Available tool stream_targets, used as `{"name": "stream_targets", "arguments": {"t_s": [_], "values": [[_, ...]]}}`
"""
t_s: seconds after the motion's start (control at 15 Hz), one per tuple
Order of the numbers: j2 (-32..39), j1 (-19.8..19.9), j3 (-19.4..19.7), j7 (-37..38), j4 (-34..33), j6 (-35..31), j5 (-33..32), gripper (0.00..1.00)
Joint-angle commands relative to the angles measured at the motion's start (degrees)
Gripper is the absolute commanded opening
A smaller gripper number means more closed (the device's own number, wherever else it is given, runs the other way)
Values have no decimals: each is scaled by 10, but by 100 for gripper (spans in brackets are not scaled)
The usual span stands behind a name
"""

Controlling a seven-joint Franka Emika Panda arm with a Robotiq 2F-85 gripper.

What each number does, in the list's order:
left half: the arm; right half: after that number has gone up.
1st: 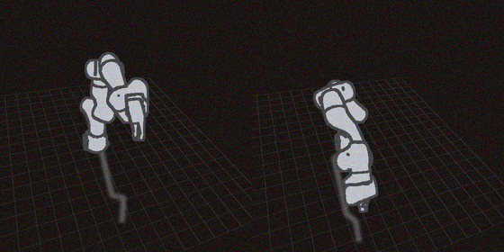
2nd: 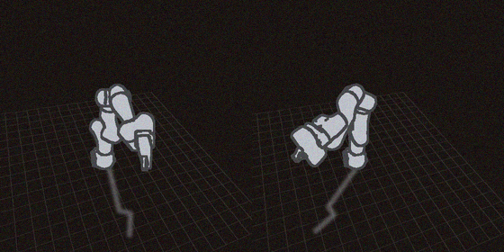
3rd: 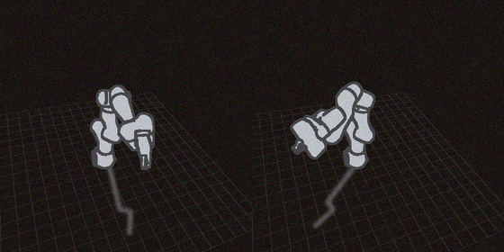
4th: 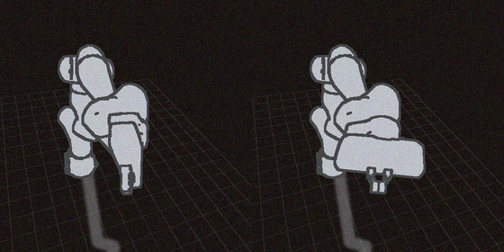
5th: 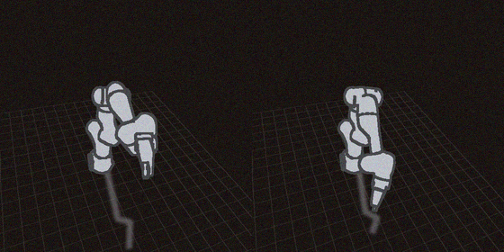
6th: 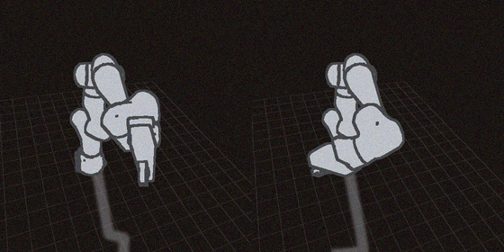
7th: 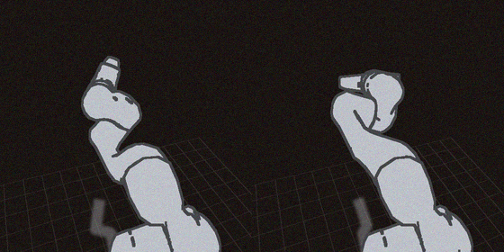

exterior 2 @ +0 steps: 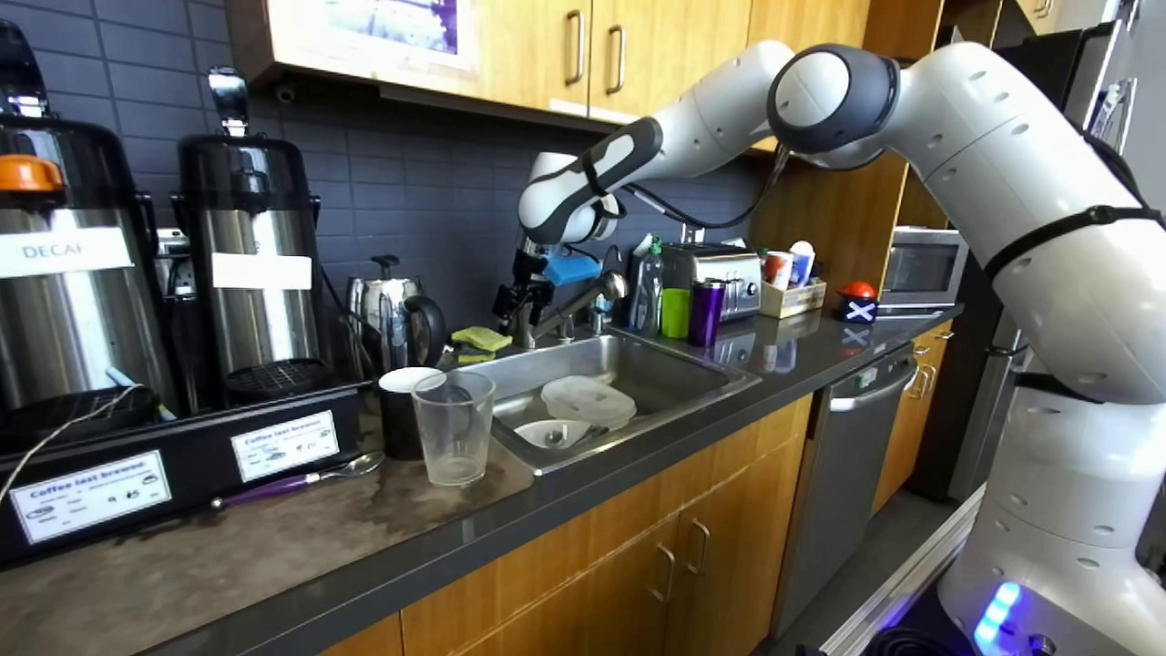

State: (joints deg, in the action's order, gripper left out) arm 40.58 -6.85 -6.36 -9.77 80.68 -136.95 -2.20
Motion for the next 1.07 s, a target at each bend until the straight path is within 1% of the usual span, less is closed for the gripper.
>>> {"name": "stream_targets", "arguments": {"t_s": [0.0, 0.4, 1.0], "values": [[25, -9, 0, -15, -47, 31, -15, 100], [55, -22, 5, -31, -96, 48, -42, 100], [103, -16, 3, -63, -178, 65, -47, 100]]}}
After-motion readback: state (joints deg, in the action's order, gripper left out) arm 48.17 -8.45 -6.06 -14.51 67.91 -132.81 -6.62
